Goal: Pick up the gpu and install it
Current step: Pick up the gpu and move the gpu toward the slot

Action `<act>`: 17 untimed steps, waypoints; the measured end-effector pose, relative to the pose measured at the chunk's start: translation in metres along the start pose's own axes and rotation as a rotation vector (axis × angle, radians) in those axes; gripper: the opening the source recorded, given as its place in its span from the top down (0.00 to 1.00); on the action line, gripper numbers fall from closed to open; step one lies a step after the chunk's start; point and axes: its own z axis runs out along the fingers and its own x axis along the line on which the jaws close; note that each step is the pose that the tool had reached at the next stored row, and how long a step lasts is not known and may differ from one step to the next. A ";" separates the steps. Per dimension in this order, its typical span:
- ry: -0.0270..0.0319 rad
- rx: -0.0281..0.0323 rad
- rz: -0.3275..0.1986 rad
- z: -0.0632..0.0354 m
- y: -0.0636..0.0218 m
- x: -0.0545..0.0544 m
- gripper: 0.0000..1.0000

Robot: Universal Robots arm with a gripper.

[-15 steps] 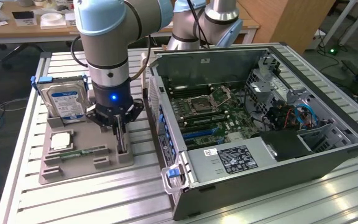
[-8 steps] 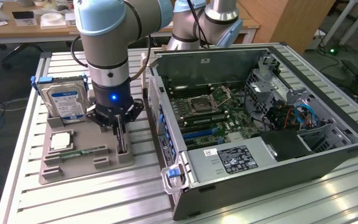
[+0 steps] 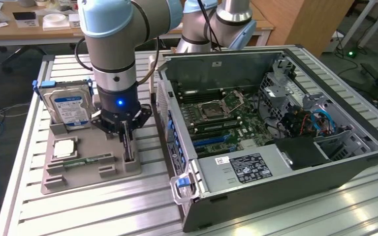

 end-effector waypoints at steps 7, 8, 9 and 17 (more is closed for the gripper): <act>0.0001 0.0000 0.000 -0.0174 0.0000 0.000 0.73; 0.0001 -0.0001 0.000 -0.0215 0.0000 0.000 0.73; 0.0001 0.0000 0.000 -0.0254 0.0000 0.000 0.73; 0.0000 0.0000 0.000 -0.0532 -0.0001 0.000 0.73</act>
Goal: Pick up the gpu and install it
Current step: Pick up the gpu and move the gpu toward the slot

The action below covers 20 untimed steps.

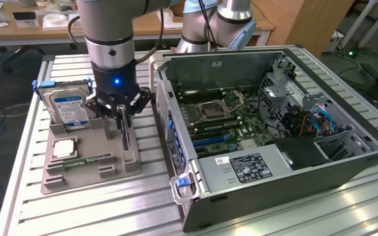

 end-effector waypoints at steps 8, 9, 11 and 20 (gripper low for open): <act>0.0000 0.0000 0.000 -0.0295 -0.0001 0.000 0.73; -0.0001 -0.0001 0.000 -0.0332 -0.0001 0.000 0.73; 0.0001 0.0001 0.000 -0.0388 -0.0001 0.000 0.73; -0.0001 -0.0001 0.000 -0.0389 -0.0001 0.000 0.73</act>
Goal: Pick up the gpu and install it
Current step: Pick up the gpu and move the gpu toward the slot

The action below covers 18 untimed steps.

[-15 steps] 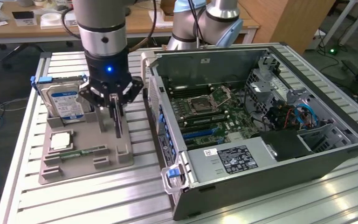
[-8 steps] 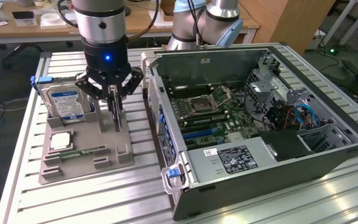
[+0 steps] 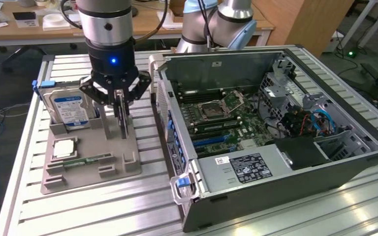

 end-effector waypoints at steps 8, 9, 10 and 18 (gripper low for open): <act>-0.0001 0.0000 0.000 -0.0066 0.0000 0.000 0.73; -0.0001 0.0000 0.000 -0.0087 0.0000 0.000 0.73; -0.0001 0.0000 0.000 -0.0110 0.0000 0.000 0.73; -0.0002 0.0000 0.000 -0.0353 -0.0001 0.000 0.73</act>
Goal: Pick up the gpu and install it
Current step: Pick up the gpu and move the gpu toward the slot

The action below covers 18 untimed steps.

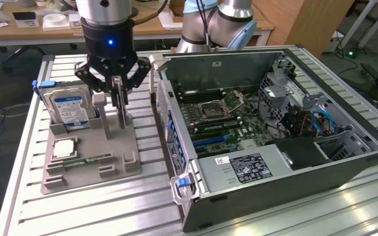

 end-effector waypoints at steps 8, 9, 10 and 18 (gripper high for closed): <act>0.0000 0.0001 0.000 -0.0279 -0.0001 0.000 0.73; -0.0001 0.0000 0.000 -0.0315 -0.0001 0.000 0.73; -0.0001 0.0000 0.000 -0.0350 -0.0001 0.000 0.73; -0.0001 0.0001 0.000 -0.0599 -0.0001 0.000 0.73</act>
